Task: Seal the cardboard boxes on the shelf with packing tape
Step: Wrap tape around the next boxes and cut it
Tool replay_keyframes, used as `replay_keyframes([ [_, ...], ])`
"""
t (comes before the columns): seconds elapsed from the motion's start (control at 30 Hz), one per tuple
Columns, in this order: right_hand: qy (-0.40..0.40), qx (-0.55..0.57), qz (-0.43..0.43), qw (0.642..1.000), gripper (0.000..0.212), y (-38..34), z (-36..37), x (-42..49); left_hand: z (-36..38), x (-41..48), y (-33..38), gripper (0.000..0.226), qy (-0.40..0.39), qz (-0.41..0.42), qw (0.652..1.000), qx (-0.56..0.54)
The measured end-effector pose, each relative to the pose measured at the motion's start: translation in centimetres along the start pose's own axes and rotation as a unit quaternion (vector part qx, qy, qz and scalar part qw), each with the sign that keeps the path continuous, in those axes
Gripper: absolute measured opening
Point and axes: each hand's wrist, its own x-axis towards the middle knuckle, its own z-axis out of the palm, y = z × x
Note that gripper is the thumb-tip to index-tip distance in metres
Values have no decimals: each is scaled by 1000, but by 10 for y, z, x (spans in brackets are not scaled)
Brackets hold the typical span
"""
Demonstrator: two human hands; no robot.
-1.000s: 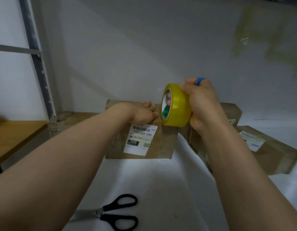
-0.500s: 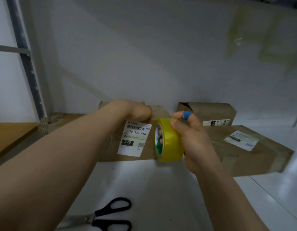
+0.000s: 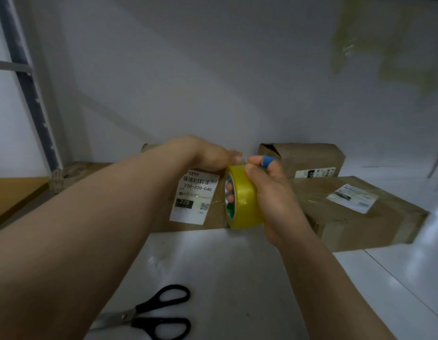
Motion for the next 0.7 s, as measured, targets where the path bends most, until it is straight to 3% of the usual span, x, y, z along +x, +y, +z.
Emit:
replay_keyframes([
  [0.1,2,-33,9,999,16,-3,1,1,3,-3,-2,53,56,24,998,3],
  [0.17,2,-50,4,999,21,-3,2,1,7,-8,-8,52,174,45,983,37],
  [0.23,14,-84,-3,996,10,-7,2,-2,14,-16,-12,41,308,51,944,108],
  [0.27,21,-104,-6,994,8,-8,1,-2,18,-20,-14,36,328,58,933,137],
  [0.5,52,-220,-6,974,19,-15,-3,-3,32,-52,-17,25,300,66,928,210],
  [0.53,92,-285,-49,953,24,-15,-3,-8,32,-57,-18,24,286,61,934,207],
  [0.6,154,-367,-213,892,22,-17,3,-28,32,-64,-22,29,256,49,945,198],
  [0.63,123,-372,-283,876,14,-19,10,-41,32,-66,-24,33,248,46,949,189],
  [0.7,-64,-421,-274,862,9,-16,33,-65,30,-67,-30,45,245,49,956,155],
])
